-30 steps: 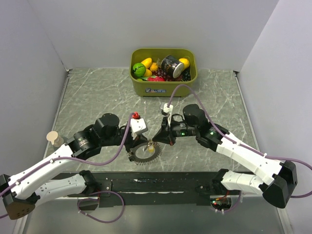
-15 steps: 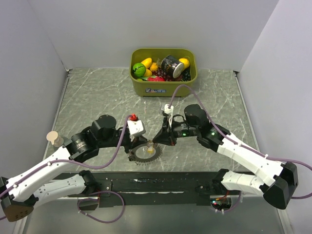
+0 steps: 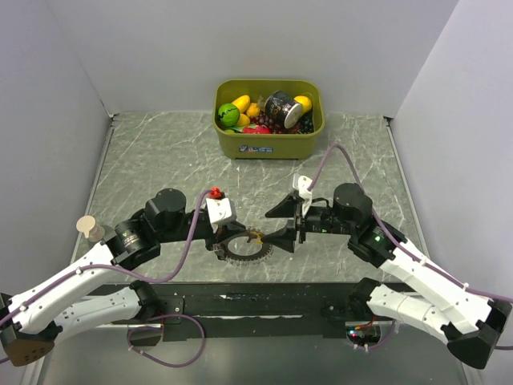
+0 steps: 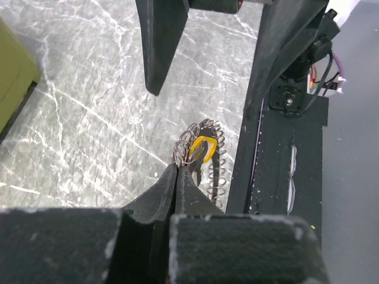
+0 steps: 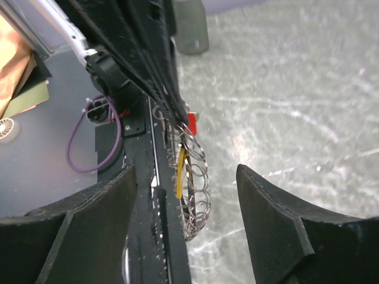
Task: Put the keys on the keyring
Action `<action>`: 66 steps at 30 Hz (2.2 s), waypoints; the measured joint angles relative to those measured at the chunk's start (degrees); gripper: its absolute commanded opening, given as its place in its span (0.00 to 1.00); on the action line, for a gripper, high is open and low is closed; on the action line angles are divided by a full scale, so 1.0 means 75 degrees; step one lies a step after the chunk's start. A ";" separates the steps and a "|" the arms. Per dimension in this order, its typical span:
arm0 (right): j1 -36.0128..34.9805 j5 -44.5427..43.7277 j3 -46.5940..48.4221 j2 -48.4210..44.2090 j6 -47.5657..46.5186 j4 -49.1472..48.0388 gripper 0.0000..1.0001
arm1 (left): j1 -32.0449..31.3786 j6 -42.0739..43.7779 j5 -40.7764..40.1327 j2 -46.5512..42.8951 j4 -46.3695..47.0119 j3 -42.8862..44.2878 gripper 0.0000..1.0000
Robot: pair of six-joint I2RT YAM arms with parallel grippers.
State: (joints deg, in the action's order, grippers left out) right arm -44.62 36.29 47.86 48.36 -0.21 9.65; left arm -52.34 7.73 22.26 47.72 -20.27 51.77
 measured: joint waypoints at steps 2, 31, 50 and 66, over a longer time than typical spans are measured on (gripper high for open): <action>0.0003 0.0082 -0.0096 -0.0213 -0.0137 -0.0140 0.75 | 0.0000 0.0047 0.0076 -0.0009 0.0029 -0.0003 0.01; 0.0006 0.2057 -0.0073 0.0877 -0.0510 -0.1323 0.04 | 0.0003 0.0082 0.1218 -0.0111 0.0490 -0.0102 0.01; 0.0006 0.1845 0.0143 0.1081 -0.0886 -0.0627 0.00 | 0.0000 0.0079 0.0874 -0.0321 0.0026 0.0309 0.54; 0.0006 0.1338 0.0764 0.1612 -0.1632 0.0501 0.00 | 0.0000 0.0766 0.0644 0.2503 -0.2620 0.2876 0.39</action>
State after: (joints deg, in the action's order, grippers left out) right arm -44.58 46.33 53.58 60.45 -12.45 13.41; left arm -52.34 13.47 27.09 66.50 -39.92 73.34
